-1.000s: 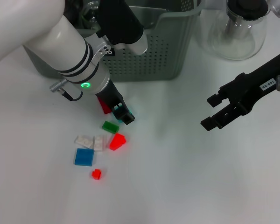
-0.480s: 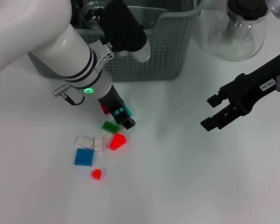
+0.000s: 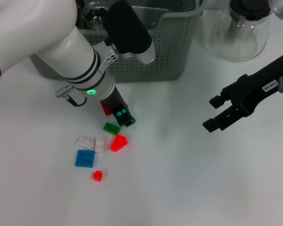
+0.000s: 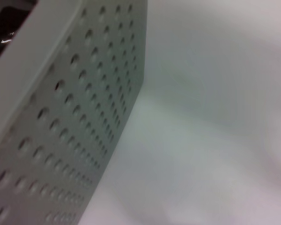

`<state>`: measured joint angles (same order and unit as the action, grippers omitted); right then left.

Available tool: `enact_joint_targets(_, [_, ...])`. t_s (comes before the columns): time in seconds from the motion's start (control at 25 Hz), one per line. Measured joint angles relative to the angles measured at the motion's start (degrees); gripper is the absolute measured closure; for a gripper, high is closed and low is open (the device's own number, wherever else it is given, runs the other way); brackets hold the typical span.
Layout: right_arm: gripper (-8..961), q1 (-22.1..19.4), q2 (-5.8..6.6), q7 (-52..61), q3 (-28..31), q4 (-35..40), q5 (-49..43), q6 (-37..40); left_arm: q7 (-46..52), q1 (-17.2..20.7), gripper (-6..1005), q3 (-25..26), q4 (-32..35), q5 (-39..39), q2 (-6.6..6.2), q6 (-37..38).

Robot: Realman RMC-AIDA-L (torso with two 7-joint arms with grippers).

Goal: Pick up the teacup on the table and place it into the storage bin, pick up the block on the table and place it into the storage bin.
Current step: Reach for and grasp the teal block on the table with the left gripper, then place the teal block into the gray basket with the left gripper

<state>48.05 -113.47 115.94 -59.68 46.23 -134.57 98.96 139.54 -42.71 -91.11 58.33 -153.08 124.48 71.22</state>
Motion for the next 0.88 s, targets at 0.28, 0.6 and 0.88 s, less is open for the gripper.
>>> enact_joint_targets(0.28, [25, -0.1, 0.09, 0.0, 0.2, 0.0, 0.0, 0.0, 0.9, 1.2, 606, 0.5, 5.2, 0.0, -0.03, 3.6])
enact_joint_targets(0.6, [26, 0.0, 0.43, 0.3, 0.3, 0.1, 0.0, 0.3, 0.0, 6.6, 605, 11.6, 26.8, 10.6, -0.19, 20.5])
enact_joint_targets(0.88, [26, 0.2, 0.44, 0.4, 0.3, 0.3, 0.1, 0.2, -2.8, 3.0, 605, 33.3, 36.3, 21.1, -2.16, 28.4])
